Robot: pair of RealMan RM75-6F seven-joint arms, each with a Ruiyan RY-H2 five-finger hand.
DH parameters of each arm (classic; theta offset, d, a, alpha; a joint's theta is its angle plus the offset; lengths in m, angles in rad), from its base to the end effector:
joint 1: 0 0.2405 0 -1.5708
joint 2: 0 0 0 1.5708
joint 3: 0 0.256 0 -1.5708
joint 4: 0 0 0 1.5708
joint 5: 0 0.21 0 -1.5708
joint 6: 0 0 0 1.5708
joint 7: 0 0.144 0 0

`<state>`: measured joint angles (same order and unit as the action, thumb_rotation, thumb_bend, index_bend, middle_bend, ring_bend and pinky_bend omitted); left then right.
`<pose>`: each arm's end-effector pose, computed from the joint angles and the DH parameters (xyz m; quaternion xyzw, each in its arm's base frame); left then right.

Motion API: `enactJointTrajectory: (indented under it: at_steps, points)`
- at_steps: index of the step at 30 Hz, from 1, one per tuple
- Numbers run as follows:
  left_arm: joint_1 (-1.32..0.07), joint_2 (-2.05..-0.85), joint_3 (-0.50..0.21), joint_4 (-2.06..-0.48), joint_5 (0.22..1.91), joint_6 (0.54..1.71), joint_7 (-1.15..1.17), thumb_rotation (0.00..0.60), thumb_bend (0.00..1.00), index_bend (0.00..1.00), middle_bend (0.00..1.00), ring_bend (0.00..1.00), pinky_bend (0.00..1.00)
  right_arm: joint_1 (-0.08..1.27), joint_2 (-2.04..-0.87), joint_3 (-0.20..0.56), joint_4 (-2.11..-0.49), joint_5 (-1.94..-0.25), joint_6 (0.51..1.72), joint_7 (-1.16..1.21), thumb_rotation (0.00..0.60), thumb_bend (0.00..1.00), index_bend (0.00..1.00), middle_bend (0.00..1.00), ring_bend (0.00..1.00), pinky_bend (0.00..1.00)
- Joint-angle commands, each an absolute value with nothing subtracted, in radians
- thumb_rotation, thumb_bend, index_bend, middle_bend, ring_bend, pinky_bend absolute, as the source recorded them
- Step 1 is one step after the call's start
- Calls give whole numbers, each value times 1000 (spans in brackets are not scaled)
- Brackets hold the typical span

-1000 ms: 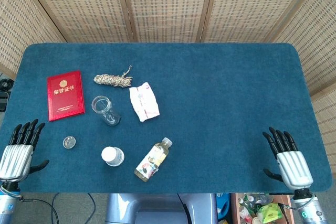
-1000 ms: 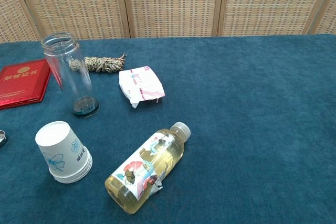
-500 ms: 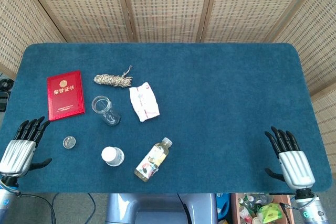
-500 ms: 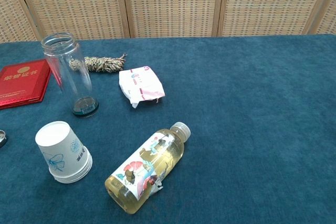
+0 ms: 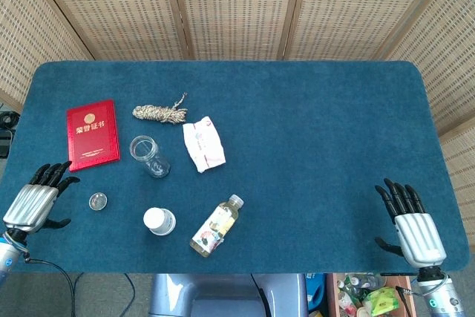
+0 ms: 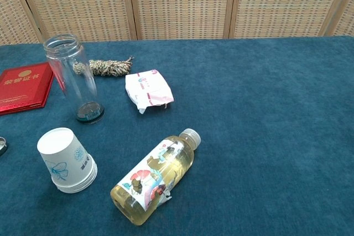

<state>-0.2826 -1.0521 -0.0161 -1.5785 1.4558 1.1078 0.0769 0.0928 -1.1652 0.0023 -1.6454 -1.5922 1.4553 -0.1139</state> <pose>-0.3168 0.2298 0.1372 -0.7153 -0.3896 -0.2561 0.5205 -0.2912 -0.1713 0.1265 0.6462 -0.3732 0.3758 0.5494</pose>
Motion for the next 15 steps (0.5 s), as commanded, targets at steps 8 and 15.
enactJointTrajectory:
  at_steps: [8, 15]
  points:
    - [-339, -1117, -28, -1485, 1402, 1027, 104, 600, 234, 303, 0, 0, 0, 94, -1167, 4, -1643, -1590, 1454, -116, 600, 0, 46, 0, 0, 0]
    - [-367, -1166, -21, -1440, 1401, 989, 117, 600, 267, 323, 0, 0, 0, 94, -1168, 5, -1642, -1588, 1455, -116, 600, 0, 45, 0, 0, 0]
